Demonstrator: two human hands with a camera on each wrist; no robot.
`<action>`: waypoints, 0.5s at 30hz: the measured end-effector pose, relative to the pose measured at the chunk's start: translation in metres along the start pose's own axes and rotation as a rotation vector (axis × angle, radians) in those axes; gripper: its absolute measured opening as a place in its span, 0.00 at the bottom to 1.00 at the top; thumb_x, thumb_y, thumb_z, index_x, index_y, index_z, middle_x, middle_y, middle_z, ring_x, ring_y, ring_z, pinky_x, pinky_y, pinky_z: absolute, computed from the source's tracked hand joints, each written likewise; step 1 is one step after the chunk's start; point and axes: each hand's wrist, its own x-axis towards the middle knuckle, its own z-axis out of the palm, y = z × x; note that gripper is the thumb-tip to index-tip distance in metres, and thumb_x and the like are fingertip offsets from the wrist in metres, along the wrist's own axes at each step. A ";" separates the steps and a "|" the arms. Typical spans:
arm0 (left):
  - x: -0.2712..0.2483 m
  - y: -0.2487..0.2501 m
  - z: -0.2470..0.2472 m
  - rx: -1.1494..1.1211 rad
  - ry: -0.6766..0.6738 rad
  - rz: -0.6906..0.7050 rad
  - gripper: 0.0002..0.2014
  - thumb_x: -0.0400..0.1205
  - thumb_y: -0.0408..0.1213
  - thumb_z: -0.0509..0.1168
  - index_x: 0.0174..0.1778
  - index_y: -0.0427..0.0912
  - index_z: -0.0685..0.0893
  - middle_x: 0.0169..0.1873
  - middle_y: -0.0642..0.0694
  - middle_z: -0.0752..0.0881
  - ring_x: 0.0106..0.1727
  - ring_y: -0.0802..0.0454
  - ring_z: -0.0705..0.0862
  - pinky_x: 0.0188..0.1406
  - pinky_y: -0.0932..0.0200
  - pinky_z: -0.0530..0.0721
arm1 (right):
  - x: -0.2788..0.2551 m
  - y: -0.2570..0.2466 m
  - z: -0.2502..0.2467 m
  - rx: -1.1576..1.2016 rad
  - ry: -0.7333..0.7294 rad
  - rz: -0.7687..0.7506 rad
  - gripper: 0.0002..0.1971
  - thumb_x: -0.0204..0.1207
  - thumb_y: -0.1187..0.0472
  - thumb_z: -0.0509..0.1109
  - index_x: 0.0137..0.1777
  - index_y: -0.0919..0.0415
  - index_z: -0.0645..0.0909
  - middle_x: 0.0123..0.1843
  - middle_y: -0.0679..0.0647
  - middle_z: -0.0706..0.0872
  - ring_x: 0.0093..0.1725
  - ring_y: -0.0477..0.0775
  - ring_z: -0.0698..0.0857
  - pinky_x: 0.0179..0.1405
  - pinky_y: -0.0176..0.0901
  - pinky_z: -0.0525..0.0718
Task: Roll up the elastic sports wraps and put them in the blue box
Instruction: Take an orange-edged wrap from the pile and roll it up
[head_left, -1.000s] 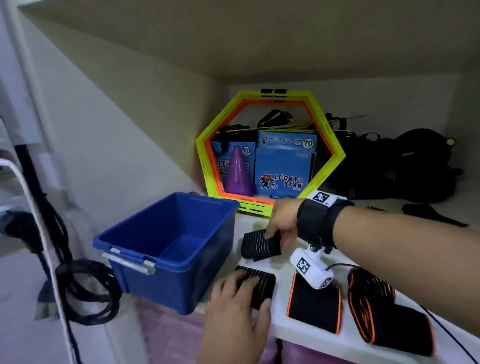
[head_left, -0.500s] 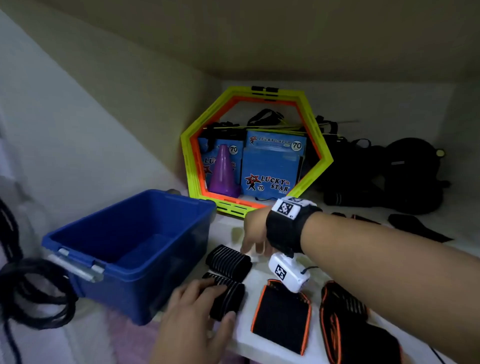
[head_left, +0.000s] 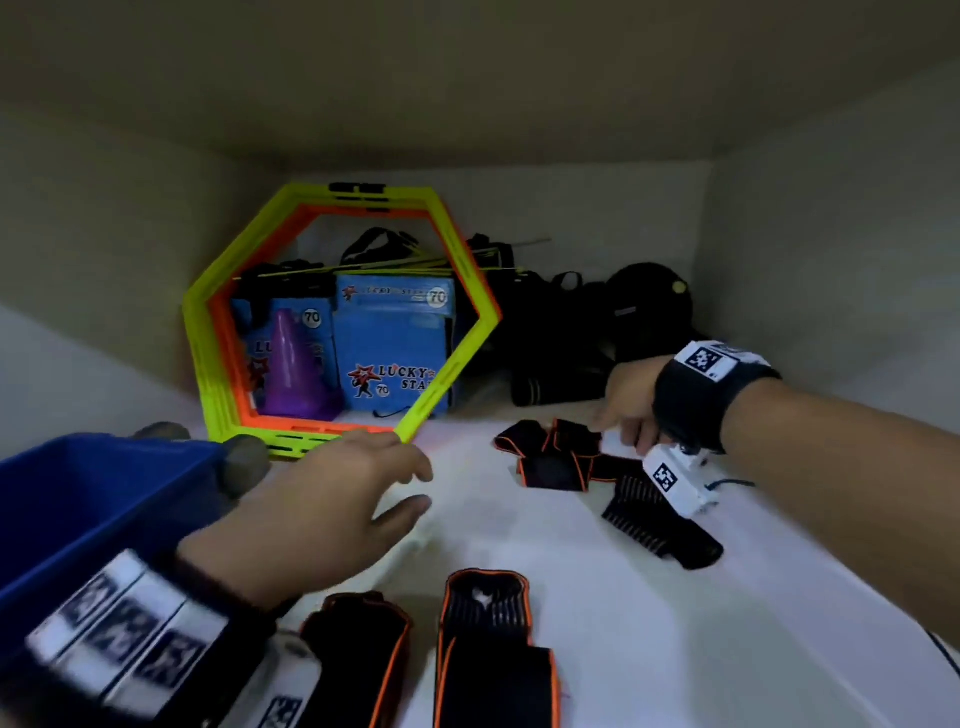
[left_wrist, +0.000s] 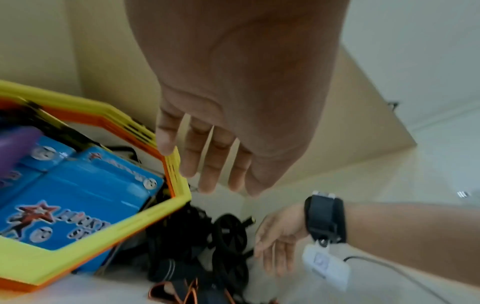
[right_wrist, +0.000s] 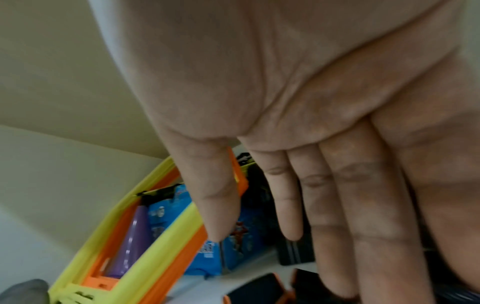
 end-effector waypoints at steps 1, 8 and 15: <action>0.023 0.003 0.008 0.023 -0.044 0.045 0.17 0.82 0.62 0.58 0.61 0.61 0.81 0.51 0.63 0.83 0.54 0.59 0.80 0.56 0.53 0.83 | 0.004 0.016 0.002 0.001 -0.046 0.043 0.15 0.77 0.54 0.77 0.48 0.67 0.81 0.39 0.61 0.93 0.36 0.61 0.92 0.33 0.52 0.91; 0.151 0.036 0.062 0.060 -0.296 0.048 0.18 0.85 0.50 0.64 0.71 0.53 0.80 0.63 0.50 0.85 0.62 0.49 0.83 0.60 0.55 0.82 | 0.002 0.068 0.028 -0.133 -0.087 -0.032 0.26 0.70 0.55 0.82 0.66 0.65 0.84 0.55 0.59 0.88 0.49 0.56 0.86 0.34 0.42 0.85; 0.211 0.066 0.102 0.195 -0.412 -0.002 0.21 0.81 0.49 0.66 0.71 0.50 0.82 0.64 0.45 0.87 0.63 0.43 0.85 0.61 0.51 0.84 | 0.010 0.088 0.042 -0.212 -0.162 -0.147 0.26 0.70 0.47 0.79 0.66 0.58 0.85 0.60 0.55 0.89 0.56 0.56 0.88 0.50 0.40 0.83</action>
